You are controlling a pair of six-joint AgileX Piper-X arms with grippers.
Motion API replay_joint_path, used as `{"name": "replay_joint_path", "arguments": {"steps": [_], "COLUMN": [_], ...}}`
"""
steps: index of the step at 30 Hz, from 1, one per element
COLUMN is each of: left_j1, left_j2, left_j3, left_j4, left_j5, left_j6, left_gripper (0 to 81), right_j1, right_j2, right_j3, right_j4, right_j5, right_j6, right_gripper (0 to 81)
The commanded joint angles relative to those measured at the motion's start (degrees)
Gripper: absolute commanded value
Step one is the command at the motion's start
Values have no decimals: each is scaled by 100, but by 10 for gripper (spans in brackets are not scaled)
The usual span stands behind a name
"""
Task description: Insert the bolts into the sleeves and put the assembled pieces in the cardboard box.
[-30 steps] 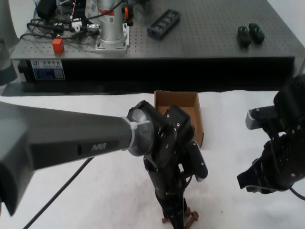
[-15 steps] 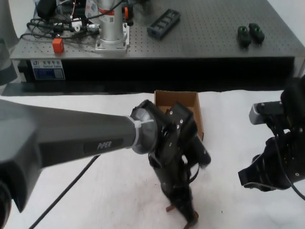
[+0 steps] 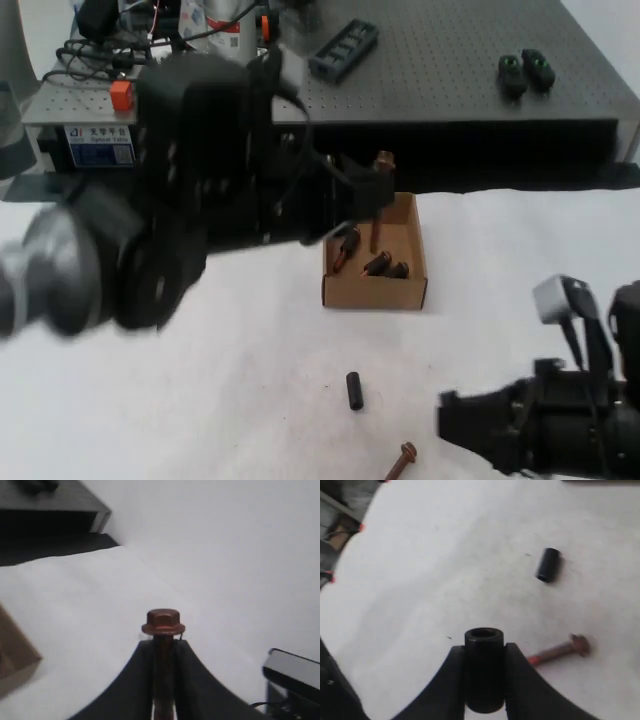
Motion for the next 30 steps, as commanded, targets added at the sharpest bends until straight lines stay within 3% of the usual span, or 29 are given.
{"name": "replay_joint_path", "arguments": {"steps": [1,8,30], "left_j1": [1,3,14], "left_j2": [-63,-63,-63], "left_j3": [38,134,142], "left_j4": [-536,-650,-655], "left_j5": [160,399,283], "left_j6": [-358,-477,-430], "left_gripper": [7,7,7], "right_j1": [199,390,390], "right_j2": [147,859,1038], "right_j3": [-39,-439,-768], "right_j4": [-1019,-2074,-2184], "right_j5": [-115,-53,538], "right_j6": [381,686,651], "right_gripper": [26,26,26]}}
